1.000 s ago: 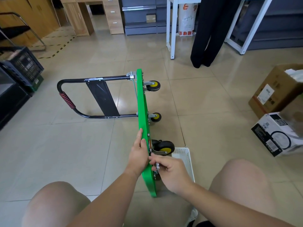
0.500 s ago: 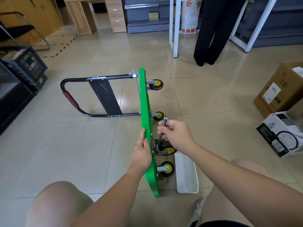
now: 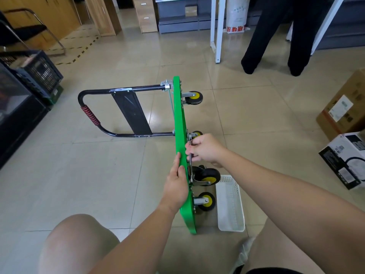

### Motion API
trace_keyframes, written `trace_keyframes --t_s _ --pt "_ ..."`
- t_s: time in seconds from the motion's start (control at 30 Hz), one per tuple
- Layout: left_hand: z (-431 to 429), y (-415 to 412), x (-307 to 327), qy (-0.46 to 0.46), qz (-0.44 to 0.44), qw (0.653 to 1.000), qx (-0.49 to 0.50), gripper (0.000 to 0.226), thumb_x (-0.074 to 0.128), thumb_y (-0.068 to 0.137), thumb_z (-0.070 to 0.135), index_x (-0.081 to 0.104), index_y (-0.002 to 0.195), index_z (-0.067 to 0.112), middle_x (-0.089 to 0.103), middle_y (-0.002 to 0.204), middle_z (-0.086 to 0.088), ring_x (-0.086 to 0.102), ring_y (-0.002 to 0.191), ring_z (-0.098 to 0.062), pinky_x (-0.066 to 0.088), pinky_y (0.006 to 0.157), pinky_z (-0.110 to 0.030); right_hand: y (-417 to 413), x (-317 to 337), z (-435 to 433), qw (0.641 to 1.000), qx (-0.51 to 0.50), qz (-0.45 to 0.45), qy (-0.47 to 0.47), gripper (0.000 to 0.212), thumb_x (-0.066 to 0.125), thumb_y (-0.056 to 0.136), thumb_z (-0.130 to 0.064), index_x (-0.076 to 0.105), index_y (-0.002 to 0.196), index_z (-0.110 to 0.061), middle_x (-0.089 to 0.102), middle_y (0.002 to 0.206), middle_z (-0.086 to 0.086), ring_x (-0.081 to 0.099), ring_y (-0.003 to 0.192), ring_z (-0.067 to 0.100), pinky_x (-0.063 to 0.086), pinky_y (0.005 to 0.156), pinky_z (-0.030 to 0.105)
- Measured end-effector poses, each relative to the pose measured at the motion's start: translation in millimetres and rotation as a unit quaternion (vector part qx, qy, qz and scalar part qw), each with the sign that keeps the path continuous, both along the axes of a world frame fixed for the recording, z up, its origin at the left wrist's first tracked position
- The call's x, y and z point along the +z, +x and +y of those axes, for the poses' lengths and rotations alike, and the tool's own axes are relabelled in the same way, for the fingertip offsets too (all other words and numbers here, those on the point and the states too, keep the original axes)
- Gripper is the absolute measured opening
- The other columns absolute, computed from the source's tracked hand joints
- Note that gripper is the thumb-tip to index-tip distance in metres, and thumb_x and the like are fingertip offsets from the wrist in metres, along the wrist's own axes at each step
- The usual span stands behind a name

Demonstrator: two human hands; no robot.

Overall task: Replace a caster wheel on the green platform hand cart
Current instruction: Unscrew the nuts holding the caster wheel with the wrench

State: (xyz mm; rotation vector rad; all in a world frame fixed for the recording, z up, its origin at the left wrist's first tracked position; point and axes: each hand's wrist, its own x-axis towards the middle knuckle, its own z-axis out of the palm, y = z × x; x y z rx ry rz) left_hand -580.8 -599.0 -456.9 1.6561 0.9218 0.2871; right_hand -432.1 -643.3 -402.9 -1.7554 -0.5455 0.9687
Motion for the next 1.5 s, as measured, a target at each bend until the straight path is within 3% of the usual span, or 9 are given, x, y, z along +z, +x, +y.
trace_keyframes --t_s 0.27,0.43,0.67,0.83,0.93,1.1,1.2,1.37,1.5 --pt "1 -1 -1 -0.001 0.005 1.0 0.006 0.048 0.027 0.11 0.037 0.026 0.155 0.054 0.043 0.157 0.011 0.048 0.133 -0.016 0.038 0.117 -0.038 -5 -5 5 0.999 -0.035 0.016 -0.008 0.011 0.063 0.097 -0.013 0.069 0.089 -0.011 0.071 0.097 0.014 0.072 0.081 0.02 0.062 0.08 0.035" --pt "2 -2 -1 0.012 0.007 1.0 0.0 0.049 0.027 0.111 0.035 0.026 0.156 0.051 0.039 0.16 0.011 0.043 0.136 -0.013 0.031 0.11 -0.025 -8 1 0 1.0 -0.003 -0.003 -0.001 0.007 0.065 0.096 -0.014 0.07 0.091 -0.015 0.073 0.1 0.011 0.073 0.094 0.022 0.061 0.085 0.039" --pt "2 0 -3 0.007 0.01 1.0 0.003 0.049 0.027 0.109 0.037 0.028 0.154 0.055 0.045 0.157 0.009 0.05 0.134 -0.017 0.04 0.115 -0.04 -22 -9 -8 0.997 -0.027 -0.074 0.023 0.018 0.065 0.095 -0.013 0.07 0.081 -0.024 0.075 0.089 0.007 0.074 0.087 0.026 0.061 0.083 0.046" --pt "2 -2 -6 -0.006 -0.006 1.0 -0.001 0.049 0.028 0.11 0.035 0.028 0.156 0.052 0.046 0.154 0.013 0.047 0.124 -0.007 0.036 0.101 -0.024 -36 -9 -16 0.995 -0.03 -0.085 0.044 0.024 0.064 0.094 -0.013 0.072 0.08 -0.031 0.075 0.089 -0.001 0.071 0.083 0.015 0.059 0.087 0.047" --pt "4 -2 -7 -0.027 -0.037 0.999 0.0 0.046 0.037 0.104 0.046 0.032 0.142 0.071 0.054 0.149 0.012 0.055 0.126 -0.008 0.042 0.113 -0.038 -64 -11 -41 0.982 -0.038 -0.163 0.085 0.031 0.066 0.09 -0.019 0.069 0.078 -0.047 0.073 0.083 -0.013 0.067 0.08 0.006 0.057 0.084 0.036" --pt "6 1 -11 -0.038 -0.02 0.999 0.017 0.045 0.035 0.108 0.038 0.036 0.141 0.068 0.066 0.116 -0.013 0.057 0.07 -0.014 0.052 0.078 -0.039 -119 -53 -95 0.962 -0.031 -0.229 0.145 0.048 0.051 0.083 0.002 0.07 0.106 -0.036 0.072 0.105 -0.019 0.069 0.104 0.01 0.058 0.089 0.042" --pt "3 1 -4 -0.011 -0.006 1.0 0.016 0.047 0.031 0.109 0.038 0.031 0.152 0.057 0.062 0.132 0.008 0.062 0.095 -0.016 0.049 0.098 -0.036 -123 -60 -105 0.95 -0.065 -0.255 0.171 0.049 0.051 0.086 -0.002 0.066 0.114 -0.039 0.067 0.116 -0.029 0.064 0.116 0.005 0.058 0.093 0.038" --pt "2 -2 -6 0.01 0.001 1.0 0.007 0.049 0.031 0.11 0.034 0.029 0.157 0.047 0.052 0.151 0.007 0.052 0.129 -0.016 0.036 0.115 -0.033 -101 -24 -95 0.968 -0.128 -0.125 0.174 0.043 0.065 0.089 -0.002 0.076 0.087 -0.043 0.074 0.091 -0.02 0.069 0.091 0.003 0.053 0.093 0.025" --pt "0 -2 -4 0.021 0.008 1.0 0.002 0.049 0.03 0.111 0.031 0.029 0.159 0.043 0.046 0.155 0.008 0.047 0.135 -0.013 0.03 0.106 -0.019 -64 4 -74 0.975 -0.145 -0.038 0.164 0.026 0.066 0.092 0.0 0.073 0.09 -0.026 0.076 0.086 -0.004 0.072 0.091 0.017 0.06 0.083 0.028"
